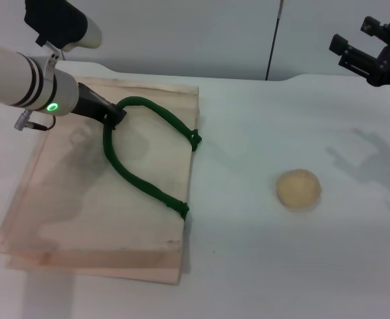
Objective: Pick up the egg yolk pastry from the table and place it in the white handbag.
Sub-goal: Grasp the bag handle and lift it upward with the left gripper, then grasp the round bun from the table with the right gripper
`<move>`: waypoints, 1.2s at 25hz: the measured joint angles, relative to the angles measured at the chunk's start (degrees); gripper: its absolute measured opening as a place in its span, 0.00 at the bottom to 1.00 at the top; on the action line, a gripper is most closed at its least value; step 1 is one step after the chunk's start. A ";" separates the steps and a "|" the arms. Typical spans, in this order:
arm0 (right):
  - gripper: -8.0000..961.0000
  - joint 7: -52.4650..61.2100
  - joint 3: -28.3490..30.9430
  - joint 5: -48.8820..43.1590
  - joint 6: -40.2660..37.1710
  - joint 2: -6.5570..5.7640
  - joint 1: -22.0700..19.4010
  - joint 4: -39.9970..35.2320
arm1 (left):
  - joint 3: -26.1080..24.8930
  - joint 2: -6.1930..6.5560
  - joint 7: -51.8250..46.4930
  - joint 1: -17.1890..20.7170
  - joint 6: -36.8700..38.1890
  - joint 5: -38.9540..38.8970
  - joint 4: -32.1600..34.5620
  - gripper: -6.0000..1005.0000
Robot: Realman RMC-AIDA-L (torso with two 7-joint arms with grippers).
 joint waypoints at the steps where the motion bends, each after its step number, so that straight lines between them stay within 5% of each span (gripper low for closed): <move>1: 0.85 0.00 0.00 -0.02 -0.01 0.00 0.00 0.00 | 0.00 0.00 0.00 0.00 0.00 0.00 0.00 0.11; 9: 0.85 -0.02 -0.03 -0.06 -0.19 0.00 -0.24 0.00 | 0.48 -0.20 1.45 1.20 -2.07 -2.97 3.87 0.11; 14: 0.85 -0.12 0.02 -0.84 -1.03 0.00 -0.34 0.00 | 3.93 -0.21 1.68 6.57 -7.39 -10.19 16.32 0.11; 23: 0.85 1.19 -0.09 -7.78 -0.42 0.10 -0.66 0.26 | 6.05 -0.41 -2.30 12.03 -14.80 -11.60 32.57 0.11; 30: 0.85 14.97 0.09 -22.80 1.59 0.17 -3.12 9.97 | 6.36 -0.24 -5.06 14.68 -18.60 -11.74 42.49 0.11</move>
